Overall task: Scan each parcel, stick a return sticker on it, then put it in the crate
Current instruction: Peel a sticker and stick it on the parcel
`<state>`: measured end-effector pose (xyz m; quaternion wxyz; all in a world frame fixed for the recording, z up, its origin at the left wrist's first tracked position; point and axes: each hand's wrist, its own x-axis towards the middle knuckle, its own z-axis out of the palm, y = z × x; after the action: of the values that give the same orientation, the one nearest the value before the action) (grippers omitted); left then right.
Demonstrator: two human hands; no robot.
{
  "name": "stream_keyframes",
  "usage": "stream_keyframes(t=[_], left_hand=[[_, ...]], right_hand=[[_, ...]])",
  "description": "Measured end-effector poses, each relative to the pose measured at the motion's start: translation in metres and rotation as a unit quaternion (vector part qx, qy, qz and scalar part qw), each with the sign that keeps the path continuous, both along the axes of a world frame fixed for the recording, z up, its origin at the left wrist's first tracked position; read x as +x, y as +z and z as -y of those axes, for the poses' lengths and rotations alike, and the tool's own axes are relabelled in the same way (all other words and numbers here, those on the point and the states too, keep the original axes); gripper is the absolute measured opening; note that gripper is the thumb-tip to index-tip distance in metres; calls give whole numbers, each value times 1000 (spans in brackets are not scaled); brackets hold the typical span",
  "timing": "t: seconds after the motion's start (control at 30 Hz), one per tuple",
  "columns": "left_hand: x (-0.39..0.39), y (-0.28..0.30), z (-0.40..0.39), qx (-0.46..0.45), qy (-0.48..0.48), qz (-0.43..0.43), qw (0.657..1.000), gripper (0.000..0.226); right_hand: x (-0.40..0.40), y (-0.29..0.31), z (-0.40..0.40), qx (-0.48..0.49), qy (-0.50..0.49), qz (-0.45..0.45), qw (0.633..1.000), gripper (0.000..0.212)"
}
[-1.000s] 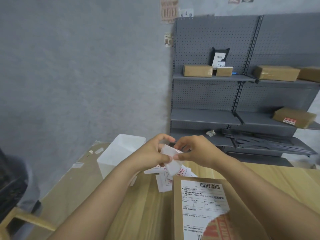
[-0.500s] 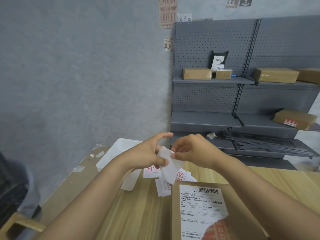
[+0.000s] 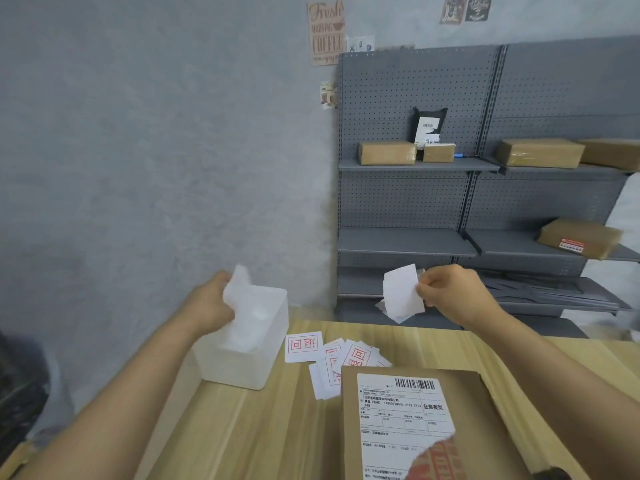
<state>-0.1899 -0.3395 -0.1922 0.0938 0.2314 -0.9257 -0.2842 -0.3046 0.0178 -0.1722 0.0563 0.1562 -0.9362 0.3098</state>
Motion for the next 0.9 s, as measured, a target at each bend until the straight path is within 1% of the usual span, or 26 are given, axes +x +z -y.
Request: stream_keyframes(t=[0.03, 0.1, 0.13, 0.2, 0.27, 0.37, 0.4, 0.43, 0.47, 0.5, 0.53, 0.57, 0.6, 0.63, 0.67, 0.7, 0.77, 0.83, 0.9], left_hand=[[-1, -5, 4, -58, 15, 14, 998, 53], [-3, -14, 6, -145, 18, 57, 988, 59], [-5, -18, 6, -174, 12, 84, 981, 61], [-8, -24, 1, -219, 5, 133, 967, 59], [-12, -24, -6, -257, 12, 152, 954, 57], [-15, -12, -26, -334, 38, 124, 934, 75], [-15, -5, -36, -349, 36, 98, 931, 77], [-17, 2, -49, -345, 21, 59, 937, 71], [-19, 10, -62, -306, -4, 14, 952, 59], [-20, 20, -78, -214, -34, -30, 976, 43], [-21, 29, -95, -75, -68, -46, 994, 30], [-21, 37, -115, 79, -104, -33, 991, 29], [-21, 44, -133, 207, -131, -11, 969, 34], [-20, 49, -150, 306, -147, 11, 941, 38], [-18, 53, -163, 379, -155, 22, 912, 41], [-17, 55, -174, 431, -159, 25, 888, 42], [-15, 57, -188, 486, -166, 23, 858, 42], [-14, 57, -198, 498, -172, 9, 850, 37], [-14, 55, -206, 486, -161, -19, 859, 24]], right_hand=[[1, -1, -2, -3, -3, 2, 1000, 15], [4, -1, -2, -22, 1, 13, 1000, 11], [7, 0, -3, -31, 7, 17, 999, 9], [12, 2, -3, -38, 22, 16, 999, 10], [17, 5, -4, -43, 35, 8, 998, 11], [24, 11, -6, -50, 51, -16, 997, 10], [26, 13, -7, -52, 55, -25, 997, 10], [28, 15, -8, -55, 60, -35, 996, 10], [30, 17, -8, -58, 66, -46, 995, 11], [32, 19, -8, -61, 74, -62, 993, 11], [35, 20, -8, -62, 84, -81, 991, 11], [39, 22, -7, -64, 96, -98, 988, 12], [43, 23, -7, -66, 109, -115, 985, 12], [47, 24, -6, -64, 123, -131, 982, 12], [52, 26, -7, -59, 139, -148, 977, 13], [57, 27, -8, -51, 159, -163, 972, 15], [64, 28, -13, -26, 198, -184, 962, 18], [69, 27, -19, 10, 220, -189, 957, 22], [73, 25, -26, 11, 238, -168, 957, 24]])
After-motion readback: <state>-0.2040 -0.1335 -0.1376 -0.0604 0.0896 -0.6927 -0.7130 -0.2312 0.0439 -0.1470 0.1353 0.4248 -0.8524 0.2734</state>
